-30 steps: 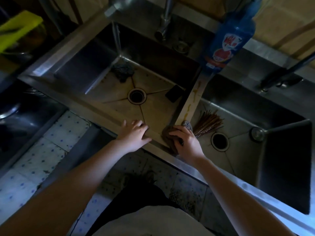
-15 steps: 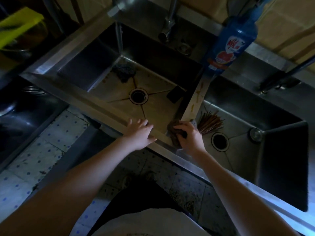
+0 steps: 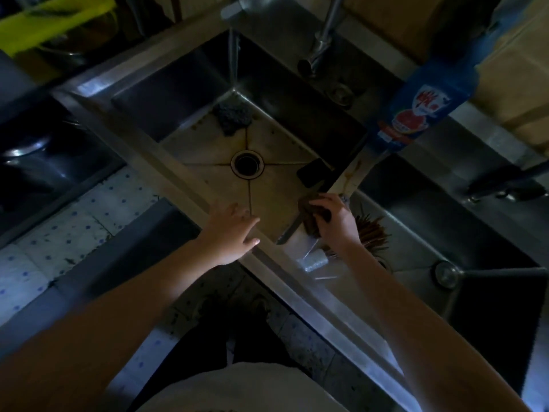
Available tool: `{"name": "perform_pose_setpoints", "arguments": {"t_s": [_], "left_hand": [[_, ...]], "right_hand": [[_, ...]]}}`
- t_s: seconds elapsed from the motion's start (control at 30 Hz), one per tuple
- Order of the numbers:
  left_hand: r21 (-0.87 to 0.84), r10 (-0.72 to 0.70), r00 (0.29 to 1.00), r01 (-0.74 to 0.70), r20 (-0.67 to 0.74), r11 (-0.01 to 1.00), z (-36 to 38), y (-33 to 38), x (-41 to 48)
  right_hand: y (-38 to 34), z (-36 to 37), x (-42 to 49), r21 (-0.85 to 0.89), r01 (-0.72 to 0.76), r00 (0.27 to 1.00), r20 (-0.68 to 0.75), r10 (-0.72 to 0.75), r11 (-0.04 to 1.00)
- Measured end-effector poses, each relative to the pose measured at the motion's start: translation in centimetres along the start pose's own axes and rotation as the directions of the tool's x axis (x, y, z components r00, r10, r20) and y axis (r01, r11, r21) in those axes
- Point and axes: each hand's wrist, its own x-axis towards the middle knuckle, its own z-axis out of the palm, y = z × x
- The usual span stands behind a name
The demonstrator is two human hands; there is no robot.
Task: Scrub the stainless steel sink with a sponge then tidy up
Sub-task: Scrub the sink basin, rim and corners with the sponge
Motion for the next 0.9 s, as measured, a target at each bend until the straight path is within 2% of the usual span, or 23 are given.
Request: {"name": "perform_pose_setpoints", "arguments": {"t_s": [0.33, 0.5, 0.7, 0.83, 0.9], "left_hand": [[-0.051, -0.174, 0.980, 0.170, -0.096, 0.984, 1.5, 4.0, -0.2], [-0.043, -0.216, 0.962, 0.211, -0.168, 0.976, 1.6, 4.2, -0.3], [-0.055, -0.252, 0.958, 0.247, -0.135, 0.967, 1.4, 4.3, 0.5], [-0.064, -0.250, 0.959, 0.243, -0.131, 0.968, 1.4, 4.6, 0.7], [-0.076, -0.248, 0.958, 0.239, -0.146, 0.968, 1.4, 4.7, 0.6]], "right_hand": [[4.3, -2.8, 7.1, 0.029, -0.027, 0.999, -0.020, 0.028, 0.999], [4.5, -2.3, 4.7, -0.080, 0.147, 0.989, 0.004, -0.147, 0.986], [5.1, -1.8, 3.3, -0.071, 0.279, 0.958, 0.082, -0.273, 0.958], [6.0, -3.2, 6.4, -0.098, 0.222, 0.974, 0.062, -0.217, 0.970], [6.5, -4.0, 8.0, -0.202, 0.184, 0.983, 0.017, -0.185, 0.962]]}}
